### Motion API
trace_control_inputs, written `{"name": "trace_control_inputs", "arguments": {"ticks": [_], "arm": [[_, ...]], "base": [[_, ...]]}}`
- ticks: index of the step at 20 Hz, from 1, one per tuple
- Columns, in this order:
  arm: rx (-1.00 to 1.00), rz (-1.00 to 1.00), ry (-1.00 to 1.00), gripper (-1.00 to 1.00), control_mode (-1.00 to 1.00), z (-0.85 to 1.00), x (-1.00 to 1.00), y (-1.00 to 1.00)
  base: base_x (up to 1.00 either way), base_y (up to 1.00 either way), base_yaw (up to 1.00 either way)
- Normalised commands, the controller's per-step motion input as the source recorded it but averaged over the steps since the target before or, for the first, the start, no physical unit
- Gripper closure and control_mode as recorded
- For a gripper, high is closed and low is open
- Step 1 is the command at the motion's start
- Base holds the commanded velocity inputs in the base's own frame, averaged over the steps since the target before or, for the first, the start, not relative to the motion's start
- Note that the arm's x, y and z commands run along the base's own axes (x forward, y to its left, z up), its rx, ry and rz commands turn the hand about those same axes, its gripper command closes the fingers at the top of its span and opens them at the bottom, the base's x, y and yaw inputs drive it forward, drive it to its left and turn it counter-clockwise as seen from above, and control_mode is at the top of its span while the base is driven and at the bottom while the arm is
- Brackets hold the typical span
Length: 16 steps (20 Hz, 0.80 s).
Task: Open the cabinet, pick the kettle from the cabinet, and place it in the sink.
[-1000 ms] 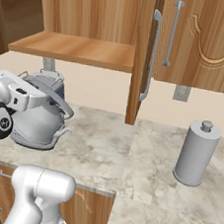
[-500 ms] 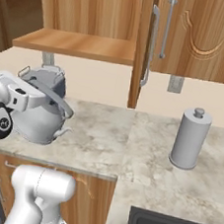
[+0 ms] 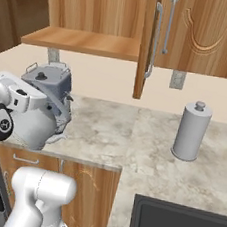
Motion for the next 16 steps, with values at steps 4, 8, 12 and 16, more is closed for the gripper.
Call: {"name": "trace_control_inputs", "arguments": {"ticks": [4,8,12,16], "arm": [[0.0,0.0,0.0,1.0,1.0,0.0,0.0,0.0],[0.0,0.0,0.0,1.0,1.0,0.0,0.0,0.0],[0.0,0.0,0.0,1.0,1.0,0.0,0.0,0.0],[0.0,0.0,0.0,1.0,1.0,0.0,0.0,0.0]], "base": [[-0.2,0.0,0.15],[-0.24,0.0,0.01],[-0.15,0.0,-0.53],[-0.08,0.0,-0.73]]}}
